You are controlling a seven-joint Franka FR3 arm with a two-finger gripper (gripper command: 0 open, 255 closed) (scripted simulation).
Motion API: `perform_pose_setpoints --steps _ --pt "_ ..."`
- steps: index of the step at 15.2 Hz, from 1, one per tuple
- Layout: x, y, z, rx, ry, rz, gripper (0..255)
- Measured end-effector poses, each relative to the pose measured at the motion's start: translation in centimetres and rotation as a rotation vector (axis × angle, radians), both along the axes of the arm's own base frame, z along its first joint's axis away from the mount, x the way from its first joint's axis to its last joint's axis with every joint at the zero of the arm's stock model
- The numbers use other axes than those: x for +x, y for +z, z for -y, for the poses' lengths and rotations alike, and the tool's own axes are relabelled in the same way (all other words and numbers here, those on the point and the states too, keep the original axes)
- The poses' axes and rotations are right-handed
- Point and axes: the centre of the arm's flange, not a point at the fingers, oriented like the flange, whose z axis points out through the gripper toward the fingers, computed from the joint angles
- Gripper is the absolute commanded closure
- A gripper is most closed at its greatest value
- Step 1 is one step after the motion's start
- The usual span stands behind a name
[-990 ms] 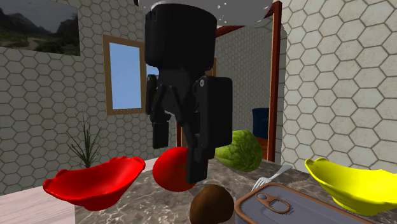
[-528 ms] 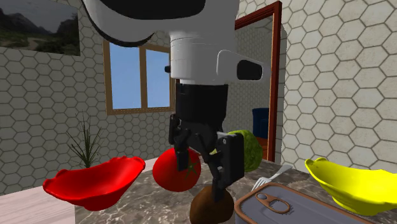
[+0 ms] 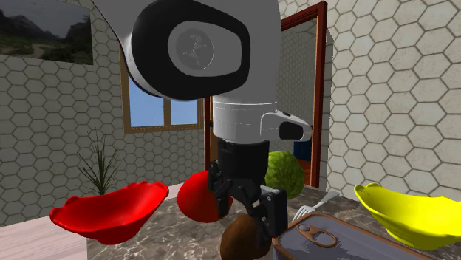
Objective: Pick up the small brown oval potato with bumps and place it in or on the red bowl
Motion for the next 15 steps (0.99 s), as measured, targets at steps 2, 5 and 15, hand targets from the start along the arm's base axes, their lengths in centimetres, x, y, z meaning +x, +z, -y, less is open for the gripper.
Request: perform_pose_setpoints --steps 2,5,15 --pt "0.1 -1.2 -0.3 0.0 0.0 0.0 0" --pt "0.0 -2.3 -0.4 0.0 0.0 0.0 0" --pt "0.1 -2.5 -0.4 0.0 0.0 0.001 255"
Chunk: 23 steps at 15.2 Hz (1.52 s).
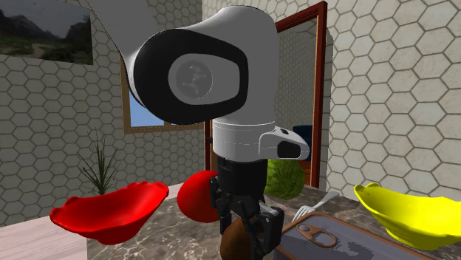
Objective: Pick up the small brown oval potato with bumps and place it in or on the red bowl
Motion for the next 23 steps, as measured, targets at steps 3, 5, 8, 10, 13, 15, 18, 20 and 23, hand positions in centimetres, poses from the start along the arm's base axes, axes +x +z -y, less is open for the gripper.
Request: perform_pose_setpoints --steps 3,5,8,10,13,15,18,20,23 --pt "0.0 0.0 0.0 0.0 0.0 0.0 255" --pt "0.0 0.0 0.0 0.0 0.0 0.0 255" --pt "0.0 0.6 0.0 0.0 0.0 0.0 255" --pt "-0.1 1.6 0.0 0.0 0.0 0.0 255" --pt "0.0 3.1 0.1 0.0 0.0 0.0 255" --pt "-0.1 4.1 0.1 0.0 0.001 0.0 255" --pt "0.0 5.9 0.0 0.0 0.0 0.0 255" --pt "0.0 6.8 0.1 0.0 0.0 0.0 255" --pt "-0.2 8.5 0.1 0.0 0.0 0.0 255"
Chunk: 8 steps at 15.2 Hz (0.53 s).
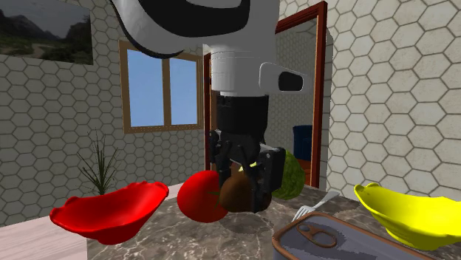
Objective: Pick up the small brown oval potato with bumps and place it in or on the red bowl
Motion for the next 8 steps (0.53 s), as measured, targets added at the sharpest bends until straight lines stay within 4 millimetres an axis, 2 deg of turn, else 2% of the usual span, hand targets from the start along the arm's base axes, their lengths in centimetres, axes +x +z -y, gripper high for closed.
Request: perform_pose_setpoints --steps 8 --pt "0.2 4.2 -0.1 0.0 0.0 0.0 255"
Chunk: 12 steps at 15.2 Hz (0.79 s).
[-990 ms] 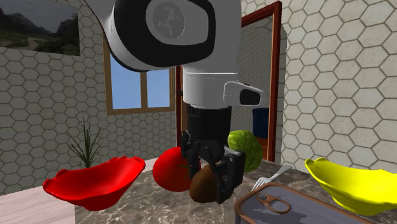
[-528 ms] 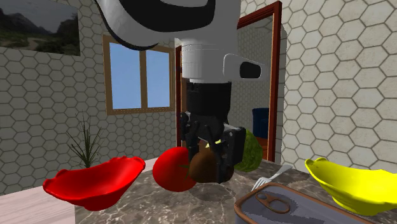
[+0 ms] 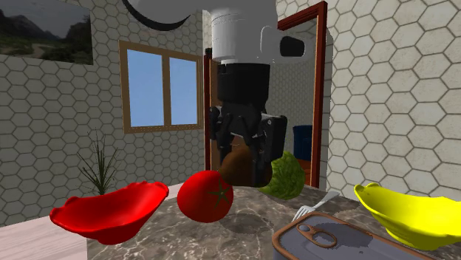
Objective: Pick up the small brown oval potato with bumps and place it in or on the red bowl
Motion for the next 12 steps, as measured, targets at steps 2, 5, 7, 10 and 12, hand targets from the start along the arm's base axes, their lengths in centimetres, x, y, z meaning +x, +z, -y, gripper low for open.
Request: perform_pose_setpoints --steps 2,5,7,10,12 --pt "0.0 1.1 0.1 0.0 0.0 0.0 255" --pt "-0.5 2.3 -0.4 0.0 0.0 0.0 255" --pt "-2.1 2.5 -1.8 0.0 0.001 0.0 255" --pt "-5.1 2.6 -4.1 0.0 0.002 0.0 255" --pt "-7.2 2.3 -5.8 0.0 0.002 0.0 255"
